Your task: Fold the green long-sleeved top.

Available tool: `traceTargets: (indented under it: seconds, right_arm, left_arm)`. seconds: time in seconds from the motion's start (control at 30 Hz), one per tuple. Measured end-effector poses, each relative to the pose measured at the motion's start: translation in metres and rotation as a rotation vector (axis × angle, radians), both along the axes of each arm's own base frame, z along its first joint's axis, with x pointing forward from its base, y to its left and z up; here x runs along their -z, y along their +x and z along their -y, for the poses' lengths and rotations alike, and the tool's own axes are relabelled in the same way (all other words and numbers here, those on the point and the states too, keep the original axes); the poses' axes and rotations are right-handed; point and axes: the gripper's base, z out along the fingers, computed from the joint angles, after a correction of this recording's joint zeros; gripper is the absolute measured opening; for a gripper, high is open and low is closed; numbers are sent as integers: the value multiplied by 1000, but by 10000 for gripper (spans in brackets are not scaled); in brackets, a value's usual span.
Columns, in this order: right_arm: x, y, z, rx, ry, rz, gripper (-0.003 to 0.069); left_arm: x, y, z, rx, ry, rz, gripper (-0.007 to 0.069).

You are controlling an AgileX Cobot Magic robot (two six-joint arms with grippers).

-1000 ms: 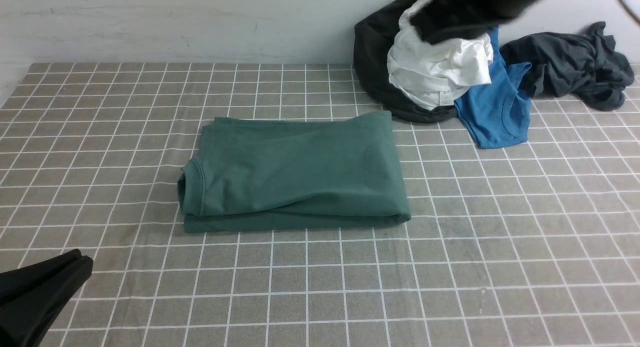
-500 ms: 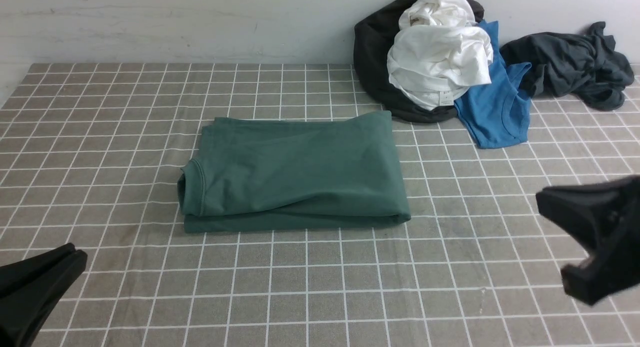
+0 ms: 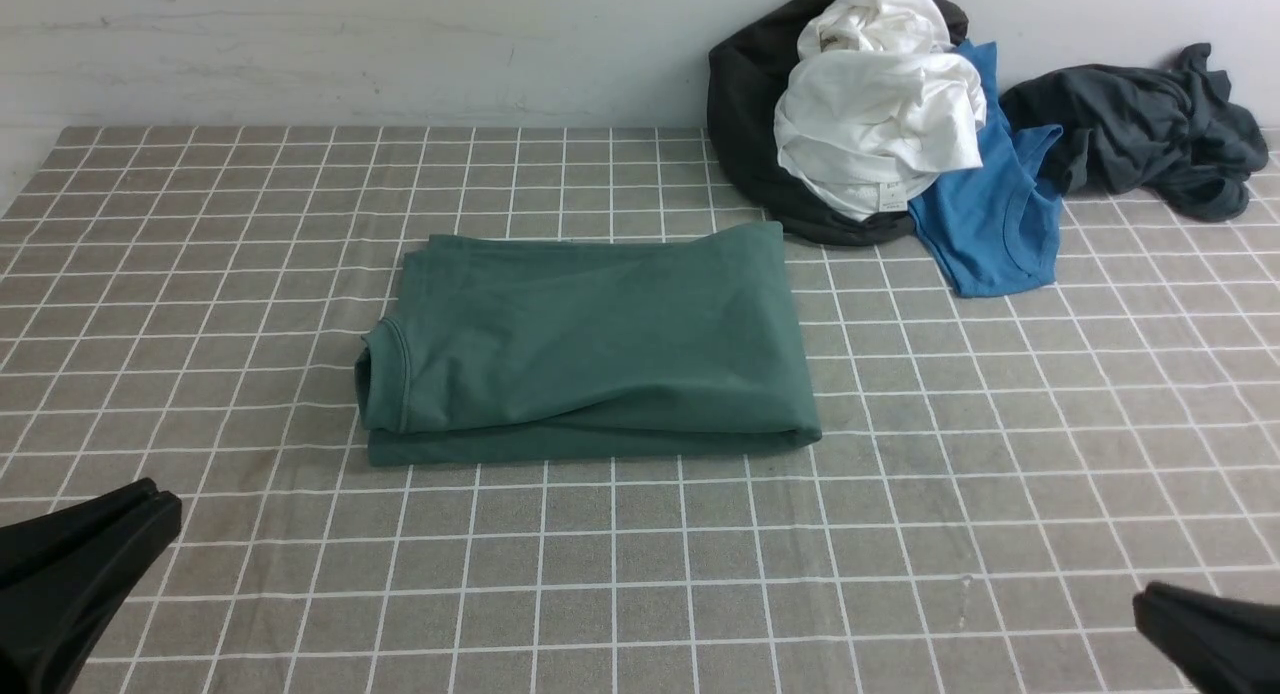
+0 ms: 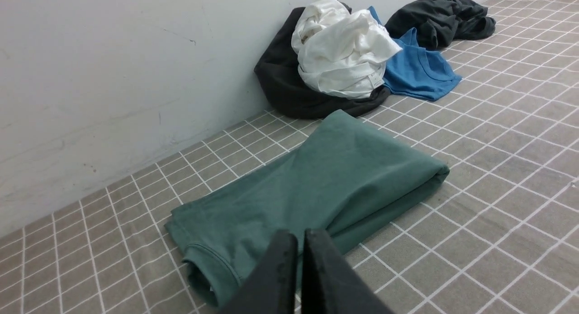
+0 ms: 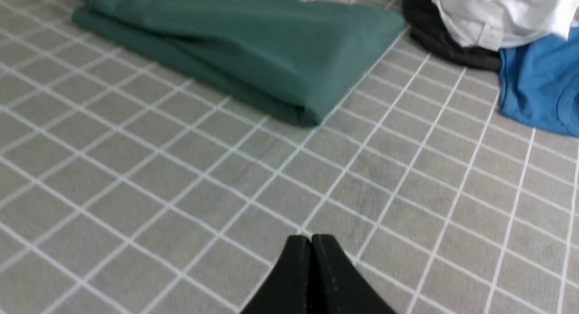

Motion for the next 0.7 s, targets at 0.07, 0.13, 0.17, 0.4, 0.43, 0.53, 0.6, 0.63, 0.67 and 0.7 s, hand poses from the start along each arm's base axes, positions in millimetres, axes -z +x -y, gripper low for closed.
traceTargets:
  seconds: [0.07,0.13,0.17,0.4,0.43,0.53,0.6,0.63,0.67,0.7]
  right_arm:
    - [9,-5,3,-2,-29,1,-11]
    - [15,-9,6,9,-20,4,-11]
    - [20,-15,11,42,25,27,-11]
    - [43,-34,33,278,245,184,-13]
    - [41,-36,36,313,281,218,-13]
    - [41,-37,41,413,304,243,-13]
    - [43,-38,44,460,287,231,-13]
    - [45,-38,45,481,275,212,-13]
    - [47,-38,45,492,267,193,-13]
    - [47,-38,46,493,266,192,-13]
  left_arm:
    - [0,0,0,2,-10,0,5]
    - [-1,0,1,4,-15,-1,5]
    - [-1,0,1,6,-23,-1,5]
    - [-1,-1,2,23,-50,-9,5]
    - [-1,-1,2,24,-50,-9,5]
    - [-1,-1,3,27,-51,-11,5]
    - [-1,-1,3,28,-51,-12,5]
    - [-1,-1,3,28,-51,-12,5]
    - [-1,-1,3,28,-51,-12,5]
    - [-1,-1,3,28,-52,-12,5]
